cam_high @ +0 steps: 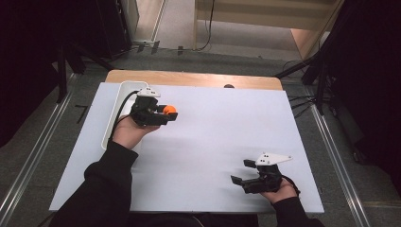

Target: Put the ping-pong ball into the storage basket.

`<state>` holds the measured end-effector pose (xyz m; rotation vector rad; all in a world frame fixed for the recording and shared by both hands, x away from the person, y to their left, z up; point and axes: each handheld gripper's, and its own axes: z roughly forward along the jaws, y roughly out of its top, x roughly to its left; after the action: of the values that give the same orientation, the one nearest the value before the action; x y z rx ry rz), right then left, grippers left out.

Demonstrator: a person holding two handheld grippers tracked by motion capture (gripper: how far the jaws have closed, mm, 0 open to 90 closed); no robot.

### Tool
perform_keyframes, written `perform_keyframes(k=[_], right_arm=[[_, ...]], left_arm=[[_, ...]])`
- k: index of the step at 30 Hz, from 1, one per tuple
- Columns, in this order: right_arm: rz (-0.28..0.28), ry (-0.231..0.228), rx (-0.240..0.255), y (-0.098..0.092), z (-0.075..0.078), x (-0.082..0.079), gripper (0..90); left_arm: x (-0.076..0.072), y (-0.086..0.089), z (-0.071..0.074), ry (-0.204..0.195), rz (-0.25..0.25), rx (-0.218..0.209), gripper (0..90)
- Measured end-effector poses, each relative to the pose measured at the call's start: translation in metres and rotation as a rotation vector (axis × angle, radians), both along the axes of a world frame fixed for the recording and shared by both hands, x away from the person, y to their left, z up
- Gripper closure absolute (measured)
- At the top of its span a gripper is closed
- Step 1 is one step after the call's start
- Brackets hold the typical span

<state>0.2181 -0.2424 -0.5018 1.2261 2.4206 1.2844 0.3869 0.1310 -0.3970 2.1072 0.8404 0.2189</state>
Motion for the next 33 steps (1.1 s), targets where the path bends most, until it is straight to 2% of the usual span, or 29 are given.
perform_keyframes(k=[17, 24, 33], right_arm=[[-0.004, 0.001, 0.003, -0.001, 0.0, 0.0, 14.6], [-0.006, 0.002, 0.004, -0.001, 0.0, 0.0, 14.6], [-0.006, 0.003, 0.003, -0.001, 0.0, 0.0, 14.6]], left_arm=[[0.008, 0.014, 0.002, -0.001, 0.046, 0.013, 50.1], [0.009, 0.019, 0.003, -0.003, 0.064, 0.0, 50.1], [0.013, 0.029, 0.006, -0.005, 0.088, 0.005, 50.1]])
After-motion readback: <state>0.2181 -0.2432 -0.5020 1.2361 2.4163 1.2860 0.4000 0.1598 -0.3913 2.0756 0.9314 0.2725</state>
